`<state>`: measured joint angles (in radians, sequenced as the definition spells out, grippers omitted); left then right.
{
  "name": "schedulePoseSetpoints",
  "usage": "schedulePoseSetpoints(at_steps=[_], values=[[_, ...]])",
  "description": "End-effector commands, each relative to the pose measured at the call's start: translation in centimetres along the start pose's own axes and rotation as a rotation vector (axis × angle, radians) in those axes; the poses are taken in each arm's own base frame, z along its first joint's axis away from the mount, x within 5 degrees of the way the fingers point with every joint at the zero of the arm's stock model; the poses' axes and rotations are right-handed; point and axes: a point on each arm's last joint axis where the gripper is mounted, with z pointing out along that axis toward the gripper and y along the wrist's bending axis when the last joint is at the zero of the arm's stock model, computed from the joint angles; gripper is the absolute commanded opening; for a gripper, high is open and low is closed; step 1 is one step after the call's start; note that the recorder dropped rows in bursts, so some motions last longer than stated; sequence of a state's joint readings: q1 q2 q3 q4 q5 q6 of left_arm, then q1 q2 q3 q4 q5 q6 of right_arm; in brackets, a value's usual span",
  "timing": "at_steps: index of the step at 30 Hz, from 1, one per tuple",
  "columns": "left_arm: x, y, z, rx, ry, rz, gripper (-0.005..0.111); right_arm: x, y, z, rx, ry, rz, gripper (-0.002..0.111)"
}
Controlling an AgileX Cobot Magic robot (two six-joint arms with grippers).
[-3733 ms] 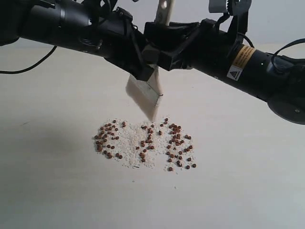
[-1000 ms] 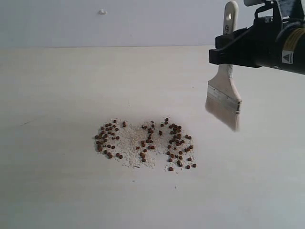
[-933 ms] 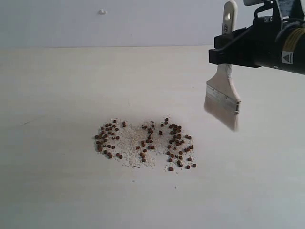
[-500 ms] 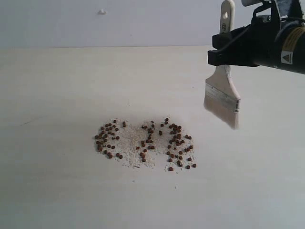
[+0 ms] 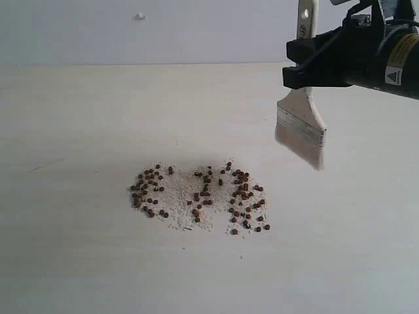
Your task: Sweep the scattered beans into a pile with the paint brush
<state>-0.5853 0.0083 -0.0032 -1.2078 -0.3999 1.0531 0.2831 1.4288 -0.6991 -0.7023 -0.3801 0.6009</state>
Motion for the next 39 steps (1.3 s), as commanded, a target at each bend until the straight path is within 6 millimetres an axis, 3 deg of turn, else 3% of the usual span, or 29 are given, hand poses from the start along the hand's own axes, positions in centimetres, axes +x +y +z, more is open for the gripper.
schedulePoseSetpoints(at_steps=[1, 7, 15, 24, 29, 35, 39], values=[[0.1, 0.0, 0.0, 0.007, 0.005, -0.016, 0.000, 0.2, -0.1, -0.2, 0.012, 0.029, -0.039, 0.000], [0.4, -0.5, -0.1, 0.063, 0.039, -0.022, 0.000, 0.3, -0.2, -0.3, 0.015, 0.037, -0.042, 0.000], [1.7, -2.9, -0.7, 0.331, 0.188, -0.024, 0.000, 0.2, -0.1, -0.2, 0.004, 0.021, -0.042, 0.000], [0.9, -1.2, -0.2, 0.120, 0.086, -0.017, 0.000, 0.1, 0.0, -0.2, 0.001, 0.017, -0.042, 0.000], [1.6, -2.3, -0.5, 0.220, 0.162, 0.010, 0.000, 0.1, 0.0, -0.2, -0.002, 0.012, -0.090, 0.000], [1.3, -1.5, -0.4, 0.107, 0.121, 0.040, 0.000, -0.2, 0.2, -0.2, -0.023, -0.026, -0.251, 0.000], [1.2, -1.3, -0.3, 0.079, 0.110, 0.043, 0.000, -1.0, 0.2, -1.7, 0.025, -0.078, -0.212, 0.000]])
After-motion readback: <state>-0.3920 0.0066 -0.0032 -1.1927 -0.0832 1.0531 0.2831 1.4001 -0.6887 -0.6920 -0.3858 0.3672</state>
